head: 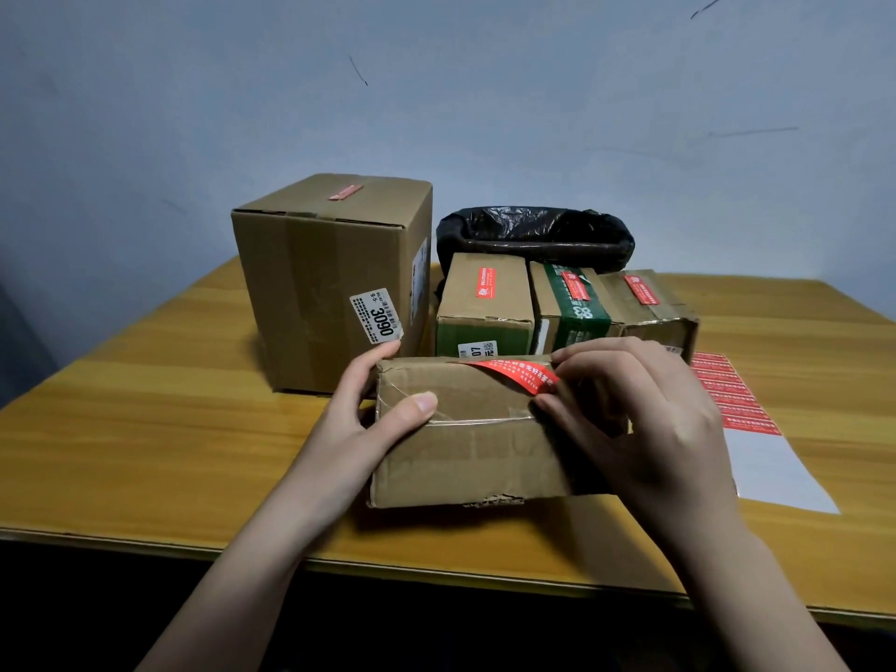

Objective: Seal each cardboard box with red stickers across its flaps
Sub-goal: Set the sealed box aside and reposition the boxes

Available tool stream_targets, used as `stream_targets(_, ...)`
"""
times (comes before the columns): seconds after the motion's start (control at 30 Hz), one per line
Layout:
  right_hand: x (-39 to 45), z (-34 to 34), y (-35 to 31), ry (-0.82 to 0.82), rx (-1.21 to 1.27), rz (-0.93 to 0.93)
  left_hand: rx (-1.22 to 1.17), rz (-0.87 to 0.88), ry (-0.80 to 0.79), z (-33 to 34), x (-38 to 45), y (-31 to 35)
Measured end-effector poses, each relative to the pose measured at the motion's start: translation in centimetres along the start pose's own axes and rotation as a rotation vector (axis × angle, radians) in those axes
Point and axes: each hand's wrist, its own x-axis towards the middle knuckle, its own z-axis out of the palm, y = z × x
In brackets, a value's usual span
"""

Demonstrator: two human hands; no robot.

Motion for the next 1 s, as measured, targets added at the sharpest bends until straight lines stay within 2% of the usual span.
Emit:
stream_targets(0.23, -0.5, 0.5, 0.0, 0.065, -0.013, -0.041, 0.005, -0.01, -0.001, -0.1, 0.0, -0.1)
stream_targets(0.5, 0.1, -0.6, 0.4, -0.062, 0.053, -0.031, 0.023, -0.016, 0.015, -0.4, 0.2, -0.2)
stream_targets(1.0, 0.3, -0.4, 0.1, -0.088, 0.027, -0.014, 0.021, 0.02, 0.031, -0.3, 0.1, -0.1)
